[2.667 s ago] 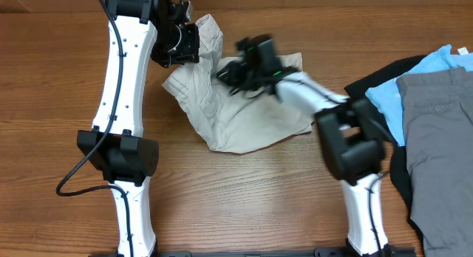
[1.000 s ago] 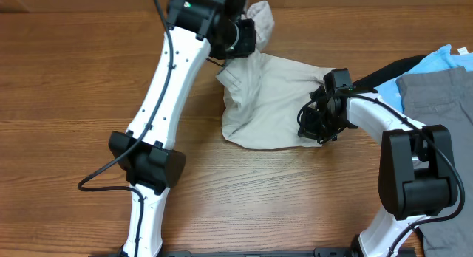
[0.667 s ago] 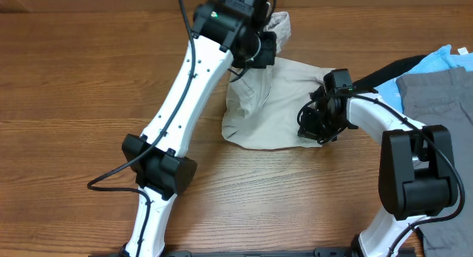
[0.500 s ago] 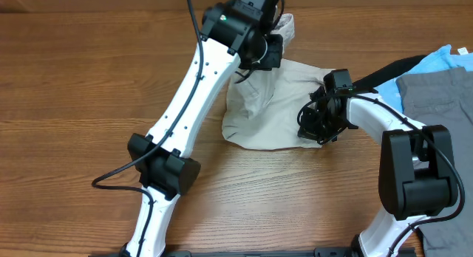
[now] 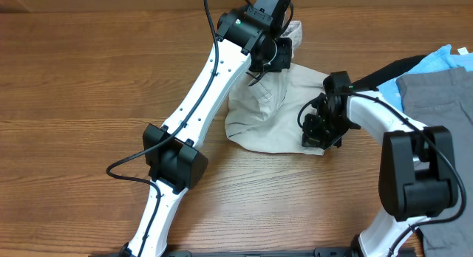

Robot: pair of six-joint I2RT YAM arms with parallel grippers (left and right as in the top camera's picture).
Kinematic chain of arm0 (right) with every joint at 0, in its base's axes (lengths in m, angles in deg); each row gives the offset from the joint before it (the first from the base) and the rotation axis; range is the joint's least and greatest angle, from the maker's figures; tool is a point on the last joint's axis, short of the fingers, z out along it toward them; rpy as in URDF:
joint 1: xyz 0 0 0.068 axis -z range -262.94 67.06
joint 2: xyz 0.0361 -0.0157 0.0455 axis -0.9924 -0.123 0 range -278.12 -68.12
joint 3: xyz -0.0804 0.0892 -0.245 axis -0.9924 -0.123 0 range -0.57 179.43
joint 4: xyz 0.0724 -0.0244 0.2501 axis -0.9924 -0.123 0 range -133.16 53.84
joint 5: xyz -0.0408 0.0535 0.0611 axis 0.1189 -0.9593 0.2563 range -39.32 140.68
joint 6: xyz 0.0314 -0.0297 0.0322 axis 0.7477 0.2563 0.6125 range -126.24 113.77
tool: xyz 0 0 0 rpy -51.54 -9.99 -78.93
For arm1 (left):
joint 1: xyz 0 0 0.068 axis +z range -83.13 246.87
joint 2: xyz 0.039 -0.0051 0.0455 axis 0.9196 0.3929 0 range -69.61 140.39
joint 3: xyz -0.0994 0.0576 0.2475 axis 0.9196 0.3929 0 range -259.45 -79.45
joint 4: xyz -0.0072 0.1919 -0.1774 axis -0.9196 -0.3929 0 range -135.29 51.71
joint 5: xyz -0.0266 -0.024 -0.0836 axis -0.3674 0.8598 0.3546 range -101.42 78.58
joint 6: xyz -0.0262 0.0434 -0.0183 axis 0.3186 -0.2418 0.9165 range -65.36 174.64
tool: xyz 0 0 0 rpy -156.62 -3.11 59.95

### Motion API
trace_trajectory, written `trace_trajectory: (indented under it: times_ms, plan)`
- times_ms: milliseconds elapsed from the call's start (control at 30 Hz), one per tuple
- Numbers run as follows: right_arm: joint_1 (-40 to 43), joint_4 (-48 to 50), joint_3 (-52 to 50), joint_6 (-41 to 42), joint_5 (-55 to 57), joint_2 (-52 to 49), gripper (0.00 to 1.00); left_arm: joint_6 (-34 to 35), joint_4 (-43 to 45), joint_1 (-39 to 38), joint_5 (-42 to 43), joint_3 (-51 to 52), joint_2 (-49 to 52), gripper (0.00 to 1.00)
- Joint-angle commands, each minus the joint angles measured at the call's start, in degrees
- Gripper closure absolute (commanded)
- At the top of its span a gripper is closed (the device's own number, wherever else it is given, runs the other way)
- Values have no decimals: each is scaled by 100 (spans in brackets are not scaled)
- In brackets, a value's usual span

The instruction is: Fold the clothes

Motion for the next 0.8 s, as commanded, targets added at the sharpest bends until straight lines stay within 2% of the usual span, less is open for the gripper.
trace_trajectory:
  times_ms: [0, 133, 300, 467, 767]
  plan:
    - [-17, -273, 474, -9, 205, 719, 95, 125, 26, -55, 240, -50, -37, 94]
    - [-15, -719, 579, 608, 992, 1272, 94, 125, 50, -52, 219, -50, -37, 96]
    - [-15, -1121, 466, 824, 1425, 1279, 95, 122, 28, -55, 219, -50, -37, 96]
    - [-13, -546, -203, 1023, 1561, 1235, 96, 114, 15, -90, 219, -50, -37, 95]
    - [-15, 1283, -1620, 1362, 1674, 1143, 96, 79, 28, -188, 177, -50, -37, 96]
